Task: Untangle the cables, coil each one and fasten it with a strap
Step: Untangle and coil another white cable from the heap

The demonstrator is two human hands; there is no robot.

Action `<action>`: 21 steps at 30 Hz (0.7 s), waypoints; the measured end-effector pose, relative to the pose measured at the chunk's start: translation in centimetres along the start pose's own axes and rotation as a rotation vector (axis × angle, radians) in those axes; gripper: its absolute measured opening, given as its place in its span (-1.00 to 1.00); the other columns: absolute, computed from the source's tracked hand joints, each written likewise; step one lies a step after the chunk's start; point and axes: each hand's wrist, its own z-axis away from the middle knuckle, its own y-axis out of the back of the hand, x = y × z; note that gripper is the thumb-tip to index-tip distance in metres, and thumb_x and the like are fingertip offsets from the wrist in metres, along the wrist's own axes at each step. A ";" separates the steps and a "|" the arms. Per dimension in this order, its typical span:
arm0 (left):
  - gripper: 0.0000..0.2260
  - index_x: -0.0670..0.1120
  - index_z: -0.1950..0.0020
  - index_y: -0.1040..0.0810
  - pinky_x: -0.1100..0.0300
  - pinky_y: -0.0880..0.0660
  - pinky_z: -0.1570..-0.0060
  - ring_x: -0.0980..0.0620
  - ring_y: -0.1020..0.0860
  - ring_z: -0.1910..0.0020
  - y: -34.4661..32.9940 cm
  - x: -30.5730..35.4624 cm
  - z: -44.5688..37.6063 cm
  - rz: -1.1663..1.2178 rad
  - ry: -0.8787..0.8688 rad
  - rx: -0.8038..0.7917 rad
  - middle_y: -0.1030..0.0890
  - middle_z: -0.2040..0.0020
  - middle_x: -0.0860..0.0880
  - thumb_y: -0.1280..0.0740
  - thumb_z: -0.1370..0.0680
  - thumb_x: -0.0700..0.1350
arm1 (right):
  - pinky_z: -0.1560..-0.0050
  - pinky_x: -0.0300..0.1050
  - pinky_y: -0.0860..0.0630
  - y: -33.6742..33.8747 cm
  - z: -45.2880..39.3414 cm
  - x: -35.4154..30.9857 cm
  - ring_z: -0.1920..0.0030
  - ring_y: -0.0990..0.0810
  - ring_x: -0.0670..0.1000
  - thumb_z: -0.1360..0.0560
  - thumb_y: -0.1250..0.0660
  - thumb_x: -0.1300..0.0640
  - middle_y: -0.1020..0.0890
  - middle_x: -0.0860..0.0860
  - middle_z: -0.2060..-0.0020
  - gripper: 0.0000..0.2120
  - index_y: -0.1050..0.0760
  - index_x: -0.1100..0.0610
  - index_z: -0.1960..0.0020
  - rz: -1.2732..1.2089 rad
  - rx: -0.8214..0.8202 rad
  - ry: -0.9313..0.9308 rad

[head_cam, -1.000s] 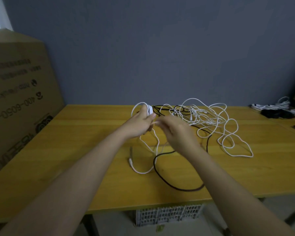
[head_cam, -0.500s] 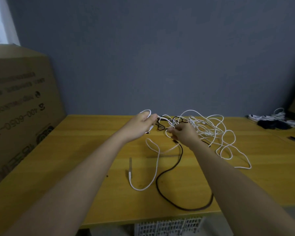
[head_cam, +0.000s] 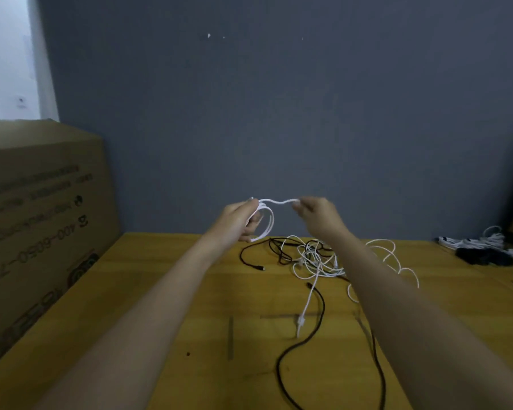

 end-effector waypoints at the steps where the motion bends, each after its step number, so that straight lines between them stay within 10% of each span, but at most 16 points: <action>1: -0.65 -0.08 0.33 -0.22 0.16 -0.23 0.35 0.11 -0.12 0.56 0.0 -0.2 0.3 0.016 0.012 -0.018 -0.18 0.57 0.09 -0.05 -0.67 -0.09 | 0.30 -0.15 -0.32 -0.9 0.5 0.4 0.38 -0.41 -0.04 -0.62 -0.21 0.02 -0.57 0.01 0.35 -0.68 -0.60 0.23 0.07 0.034 -0.031 -0.013; 6: -0.63 -0.09 0.32 -0.26 0.24 -0.31 0.41 0.14 -0.14 0.61 -0.1 -0.7 1.7 0.199 0.015 -0.097 -0.19 0.58 0.08 -0.02 -0.68 -0.05 | 0.29 -0.07 -0.36 -3.7 3.2 -0.1 0.36 -0.46 0.08 -0.61 -0.21 0.01 -0.56 0.21 0.33 -0.69 -0.61 0.23 -0.03 -0.163 0.065 0.016; 12: -0.79 -0.16 0.05 -0.40 0.22 -0.28 0.26 0.16 -0.19 0.53 -0.6 -1.1 1.7 0.354 -0.031 -0.044 -0.29 0.45 0.09 -0.11 -0.67 -0.06 | 0.29 -0.07 -0.28 -7.8 6.7 -0.5 0.09 -0.59 0.23 -0.61 -0.18 -0.06 -0.65 0.15 0.14 -0.74 -0.56 0.06 -0.11 0.423 -0.024 0.292; 16: -0.82 -0.09 0.11 -0.21 0.29 -0.31 0.27 0.18 -0.26 0.48 -1.5 -2.4 1.1 0.130 -0.029 0.123 -0.35 0.29 0.03 -0.04 -0.69 -0.12 | 0.53 -0.22 -0.17 -9.0 8.9 -1.1 0.51 -0.54 0.13 -0.41 -0.43 0.01 -0.55 0.05 0.49 -0.82 -0.56 0.13 0.17 0.504 0.011 0.547; 21: -0.86 -0.08 0.01 -0.21 0.33 -0.39 0.23 0.12 -0.37 0.36 -0.7 -3.7 0.4 -0.187 0.073 0.215 -0.39 0.24 0.03 -0.05 -0.68 -0.04 | 0.30 -0.05 -0.49 -7.9 10.4 -1.1 0.17 -0.64 0.15 -0.58 -0.26 -0.02 -0.68 0.07 0.12 -0.71 -0.56 0.13 -0.17 0.286 -0.135 0.536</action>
